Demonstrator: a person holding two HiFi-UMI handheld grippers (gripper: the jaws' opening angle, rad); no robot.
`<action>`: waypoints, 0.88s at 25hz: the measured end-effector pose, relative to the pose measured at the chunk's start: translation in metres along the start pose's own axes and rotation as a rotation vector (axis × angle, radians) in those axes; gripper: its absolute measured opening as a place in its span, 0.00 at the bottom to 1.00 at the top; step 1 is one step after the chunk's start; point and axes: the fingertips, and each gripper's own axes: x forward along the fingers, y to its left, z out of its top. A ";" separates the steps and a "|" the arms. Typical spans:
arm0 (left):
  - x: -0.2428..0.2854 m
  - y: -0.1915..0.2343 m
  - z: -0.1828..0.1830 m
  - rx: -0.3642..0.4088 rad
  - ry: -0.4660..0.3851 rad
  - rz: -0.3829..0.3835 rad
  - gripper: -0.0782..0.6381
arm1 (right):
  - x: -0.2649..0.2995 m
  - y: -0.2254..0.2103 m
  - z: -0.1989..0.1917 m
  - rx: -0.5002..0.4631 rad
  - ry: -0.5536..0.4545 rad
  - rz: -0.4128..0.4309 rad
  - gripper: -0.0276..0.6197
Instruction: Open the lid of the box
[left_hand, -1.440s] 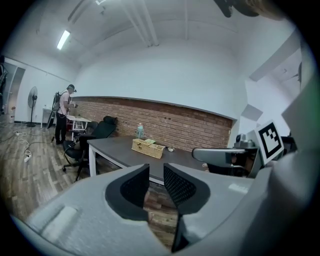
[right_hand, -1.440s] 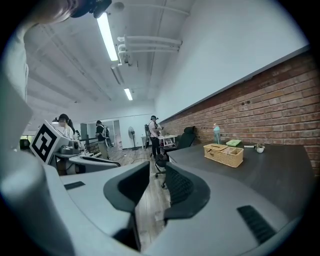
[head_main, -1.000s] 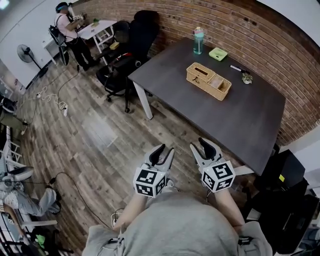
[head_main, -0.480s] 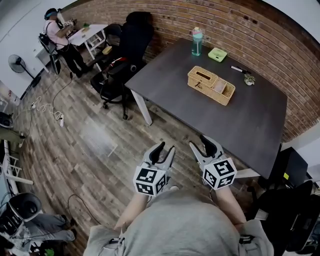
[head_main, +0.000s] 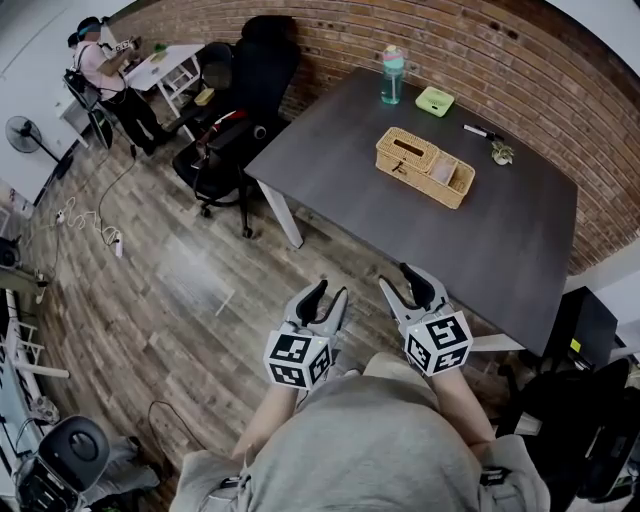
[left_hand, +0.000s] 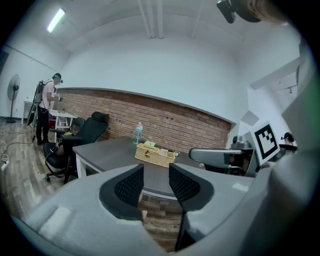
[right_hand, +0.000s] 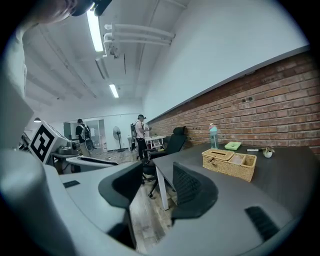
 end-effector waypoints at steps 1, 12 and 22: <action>0.002 0.002 0.000 -0.004 0.001 0.003 0.32 | 0.001 -0.003 -0.001 -0.001 0.004 -0.007 0.33; 0.054 0.025 0.005 -0.012 0.018 -0.003 0.32 | 0.039 -0.055 0.003 0.005 0.011 -0.062 0.33; 0.129 0.061 0.040 0.003 0.024 -0.021 0.32 | 0.102 -0.122 0.022 -0.004 0.021 -0.108 0.33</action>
